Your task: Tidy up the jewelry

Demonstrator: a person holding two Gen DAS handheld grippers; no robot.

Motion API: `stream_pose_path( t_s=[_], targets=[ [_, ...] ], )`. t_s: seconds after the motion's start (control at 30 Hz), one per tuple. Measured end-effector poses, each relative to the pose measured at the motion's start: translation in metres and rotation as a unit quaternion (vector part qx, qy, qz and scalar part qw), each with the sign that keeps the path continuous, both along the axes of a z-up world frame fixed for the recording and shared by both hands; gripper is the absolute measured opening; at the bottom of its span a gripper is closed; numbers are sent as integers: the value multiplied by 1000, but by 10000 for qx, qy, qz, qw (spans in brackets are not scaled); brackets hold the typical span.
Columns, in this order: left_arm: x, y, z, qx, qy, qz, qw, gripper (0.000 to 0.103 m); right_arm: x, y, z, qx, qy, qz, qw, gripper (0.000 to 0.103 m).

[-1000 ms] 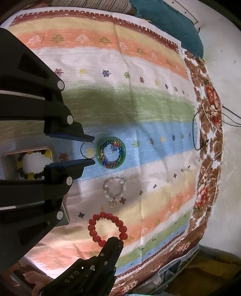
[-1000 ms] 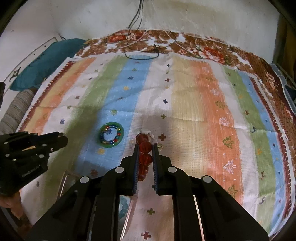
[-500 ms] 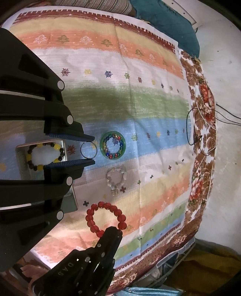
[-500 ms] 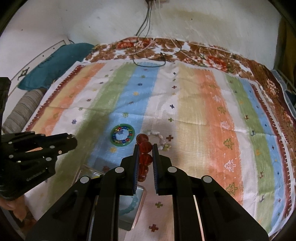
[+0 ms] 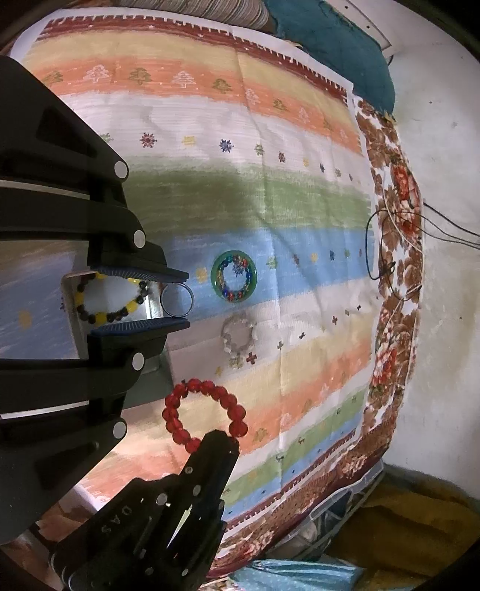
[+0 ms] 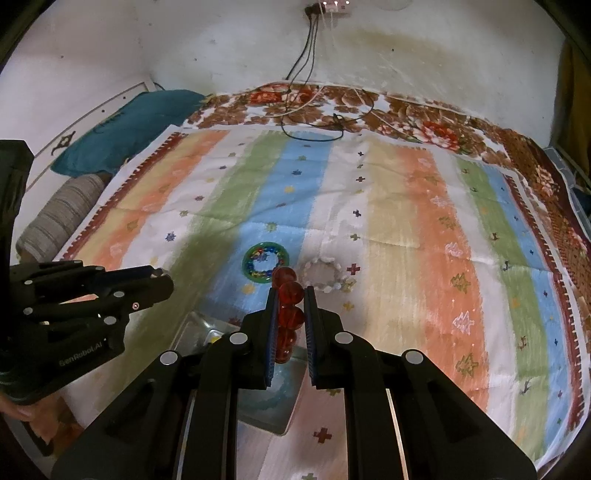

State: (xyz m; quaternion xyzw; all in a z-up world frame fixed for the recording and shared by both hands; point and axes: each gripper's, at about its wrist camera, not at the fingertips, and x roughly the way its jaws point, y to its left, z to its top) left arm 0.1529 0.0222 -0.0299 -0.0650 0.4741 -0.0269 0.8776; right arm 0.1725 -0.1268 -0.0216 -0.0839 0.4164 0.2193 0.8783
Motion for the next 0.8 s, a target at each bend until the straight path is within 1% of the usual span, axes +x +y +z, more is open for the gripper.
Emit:
stream_pose_path(
  t_s=[0.33, 0.63, 0.67, 0.7, 0.73, 0.77, 0.8],
  targets=[
    [-20, -4, 3, -27, -56, -68, 10000, 19, -20, -5, 1, 80, 15, 34, 10000, 14],
    [-30, -7, 3, -99, -53, -47, 9999, 19, -34, -6, -1, 139, 86, 129, 9998, 15],
    [-30, -7, 3, -79, -47, -31, 10000, 20, -34, -6, -2, 129, 124, 143, 9997, 15],
    [-29, -7, 3, -70, -41, -18, 10000, 23, -34, -6, -3, 117, 123, 134, 9998, 15],
    [-28, -6, 2, -66, -34, 2, 10000, 29, -32, -7, -3, 99, 115, 101, 9998, 18],
    [-27, -4, 2, -69, -19, 48, 10000, 32, -31, -8, -3, 89, 117, 62, 9999, 29],
    [-26, -2, 1, -76, -13, 93, 9999, 35, -29, -10, -3, 94, 123, 21, 9999, 36]
  ],
)
